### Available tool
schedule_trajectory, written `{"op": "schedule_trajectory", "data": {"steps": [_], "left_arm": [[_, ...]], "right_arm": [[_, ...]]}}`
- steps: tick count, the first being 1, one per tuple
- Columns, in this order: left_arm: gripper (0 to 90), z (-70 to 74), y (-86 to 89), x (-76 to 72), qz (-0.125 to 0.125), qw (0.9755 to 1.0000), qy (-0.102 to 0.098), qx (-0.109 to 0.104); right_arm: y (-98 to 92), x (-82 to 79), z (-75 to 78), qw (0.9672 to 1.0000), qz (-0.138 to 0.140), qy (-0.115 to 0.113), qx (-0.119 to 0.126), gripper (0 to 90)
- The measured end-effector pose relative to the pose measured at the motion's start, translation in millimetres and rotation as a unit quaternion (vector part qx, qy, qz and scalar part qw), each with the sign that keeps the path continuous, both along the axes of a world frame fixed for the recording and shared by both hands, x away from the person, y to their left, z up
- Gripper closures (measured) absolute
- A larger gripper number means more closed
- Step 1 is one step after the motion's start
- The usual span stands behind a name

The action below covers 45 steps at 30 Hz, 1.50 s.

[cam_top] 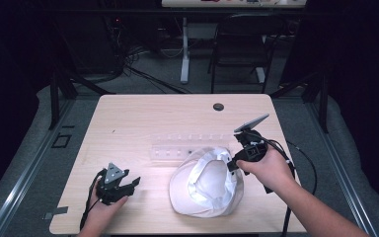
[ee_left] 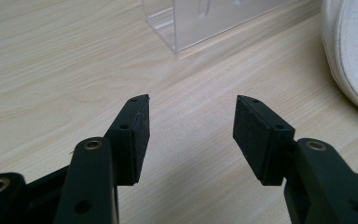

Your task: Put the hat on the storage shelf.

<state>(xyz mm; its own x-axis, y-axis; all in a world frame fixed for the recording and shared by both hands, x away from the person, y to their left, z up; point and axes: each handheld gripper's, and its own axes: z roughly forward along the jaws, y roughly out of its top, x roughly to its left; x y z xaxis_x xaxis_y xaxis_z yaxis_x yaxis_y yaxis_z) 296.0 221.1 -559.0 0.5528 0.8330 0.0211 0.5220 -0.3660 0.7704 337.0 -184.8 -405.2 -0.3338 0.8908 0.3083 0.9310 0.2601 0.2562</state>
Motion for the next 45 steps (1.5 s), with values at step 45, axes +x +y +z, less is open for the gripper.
{"op": "schedule_trajectory", "data": {"steps": [45], "left_arm": [[46.7, -0.6, -1.4, -0.3, -0.001, 1.0000, -0.001, -0.001]], "right_arm": [[-15.8, 11.8, 20.3, 0.9853, -0.032, 0.083, 0.146, 82.1]]}}
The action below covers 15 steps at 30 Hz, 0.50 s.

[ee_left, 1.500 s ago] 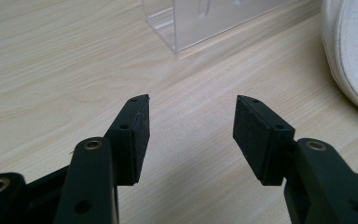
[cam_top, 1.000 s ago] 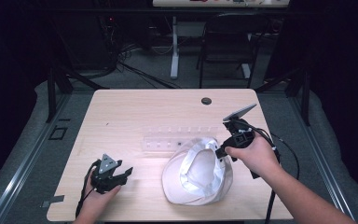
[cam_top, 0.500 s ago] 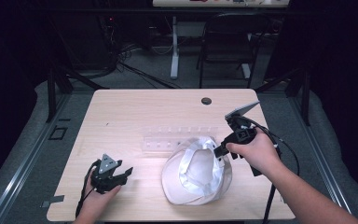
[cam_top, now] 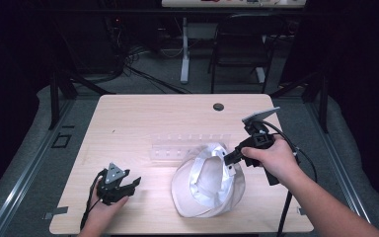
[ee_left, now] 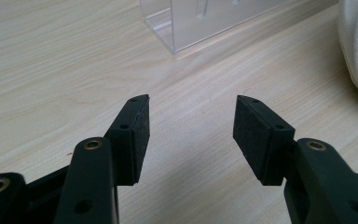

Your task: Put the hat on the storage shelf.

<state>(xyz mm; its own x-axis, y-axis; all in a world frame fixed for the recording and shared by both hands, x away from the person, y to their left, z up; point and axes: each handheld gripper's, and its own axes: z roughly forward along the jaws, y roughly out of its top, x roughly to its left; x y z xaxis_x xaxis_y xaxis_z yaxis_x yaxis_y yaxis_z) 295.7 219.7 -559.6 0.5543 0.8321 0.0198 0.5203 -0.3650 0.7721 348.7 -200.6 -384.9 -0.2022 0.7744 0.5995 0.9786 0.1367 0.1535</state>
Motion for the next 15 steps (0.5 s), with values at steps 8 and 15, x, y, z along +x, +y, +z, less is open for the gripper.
{"op": "schedule_trajectory", "data": {"steps": [8, 15], "left_arm": [[46.6, 0.1, 0.3, 0.1, 0.000, 1.0000, 0.000, 0.001], [46.7, 0.1, -0.4, -0.1, -0.001, 1.0000, -0.001, 0.001]], "right_arm": [[-0.6, -0.4, 9.0, 0.9995, 0.003, -0.001, 0.031, 82.1], [0.2, -0.8, 22.7, 0.9985, 0.001, -0.017, 0.052, 82.1]]}}
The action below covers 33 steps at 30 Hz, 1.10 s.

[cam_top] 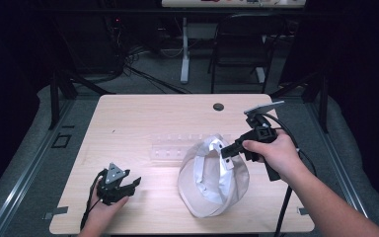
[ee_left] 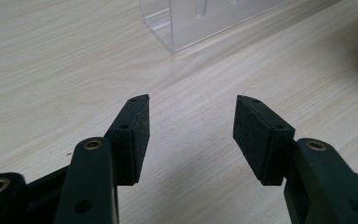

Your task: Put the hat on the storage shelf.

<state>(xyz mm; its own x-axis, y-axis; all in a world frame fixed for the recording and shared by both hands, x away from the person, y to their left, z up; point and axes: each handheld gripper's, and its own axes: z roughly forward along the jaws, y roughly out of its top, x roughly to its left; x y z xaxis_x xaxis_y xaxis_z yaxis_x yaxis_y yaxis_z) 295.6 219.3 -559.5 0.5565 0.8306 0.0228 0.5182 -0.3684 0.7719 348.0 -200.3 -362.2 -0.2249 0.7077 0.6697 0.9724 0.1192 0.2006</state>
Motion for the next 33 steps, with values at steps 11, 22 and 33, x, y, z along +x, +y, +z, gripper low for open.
{"op": "schedule_trajectory", "data": {"steps": [11, 22, 33], "left_arm": [[46.6, -0.2, -0.6, 0.4, -0.003, 1.0000, 0.001, 0.003], [46.6, -0.2, -1.7, -0.2, -0.002, 1.0000, 0.001, 0.001], [46.6, 0.6, -4.9, -1.8, -0.008, 1.0000, -0.001, 0.003]], "right_arm": [[-4.1, 0.8, 14.2, 0.9996, 0.000, -0.024, 0.017, 82.2], [-13.8, 4.0, 23.9, 0.9980, -0.020, -0.038, 0.048, 82.1], [-17.8, 10.2, 33.1, 0.9948, -0.033, -0.047, 0.084, 82.1]]}}
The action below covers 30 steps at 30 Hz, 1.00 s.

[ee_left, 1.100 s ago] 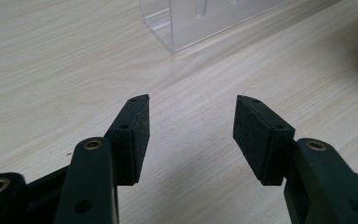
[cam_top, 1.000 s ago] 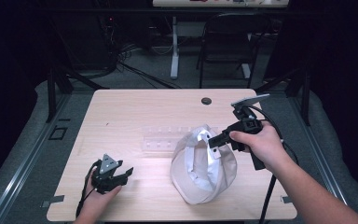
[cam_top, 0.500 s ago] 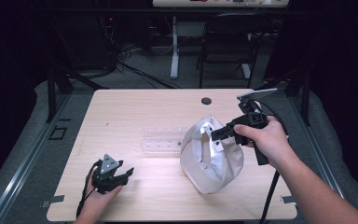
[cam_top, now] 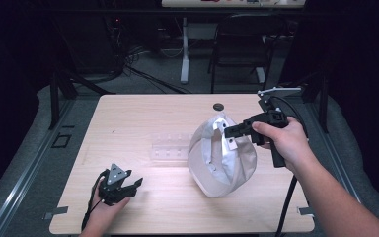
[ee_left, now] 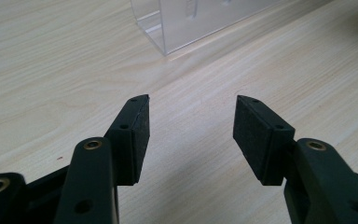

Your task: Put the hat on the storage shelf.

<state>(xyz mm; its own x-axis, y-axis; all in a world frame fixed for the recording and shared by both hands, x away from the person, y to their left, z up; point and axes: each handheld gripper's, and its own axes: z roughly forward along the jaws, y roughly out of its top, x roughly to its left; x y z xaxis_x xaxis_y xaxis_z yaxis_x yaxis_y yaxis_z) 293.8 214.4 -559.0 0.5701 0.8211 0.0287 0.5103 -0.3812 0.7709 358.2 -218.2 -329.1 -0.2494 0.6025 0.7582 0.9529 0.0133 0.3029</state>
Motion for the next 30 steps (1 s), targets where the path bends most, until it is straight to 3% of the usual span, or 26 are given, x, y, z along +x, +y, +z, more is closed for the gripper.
{"op": "schedule_trajectory", "data": {"steps": [11, 18, 26, 30], "left_arm": [[46.6, 3.9, -7.4, -3.1, -0.009, 0.9999, -0.005, -0.005], [46.6, 14.0, -19.1, -6.3, -0.027, 0.9993, -0.015, -0.022], [44.5, 27.9, -37.8, -7.2, -0.052, 0.9973, -0.017, -0.049], [42.0, 36.5, -53.0, -4.3, -0.066, 0.9961, -0.031, -0.049]], "right_arm": [[0.4, 8.8, 12.4, 0.9998, -0.015, -0.008, 0.015, 82.1], [1.9, 15.5, 17.4, 0.9995, -0.023, -0.012, 0.020, 82.1], [2.8, 24.8, 19.0, 0.9988, -0.036, -0.013, 0.030, 82.1], [2.4, 28.5, 19.8, 0.9985, -0.042, -0.015, 0.032, 82.1]]}}
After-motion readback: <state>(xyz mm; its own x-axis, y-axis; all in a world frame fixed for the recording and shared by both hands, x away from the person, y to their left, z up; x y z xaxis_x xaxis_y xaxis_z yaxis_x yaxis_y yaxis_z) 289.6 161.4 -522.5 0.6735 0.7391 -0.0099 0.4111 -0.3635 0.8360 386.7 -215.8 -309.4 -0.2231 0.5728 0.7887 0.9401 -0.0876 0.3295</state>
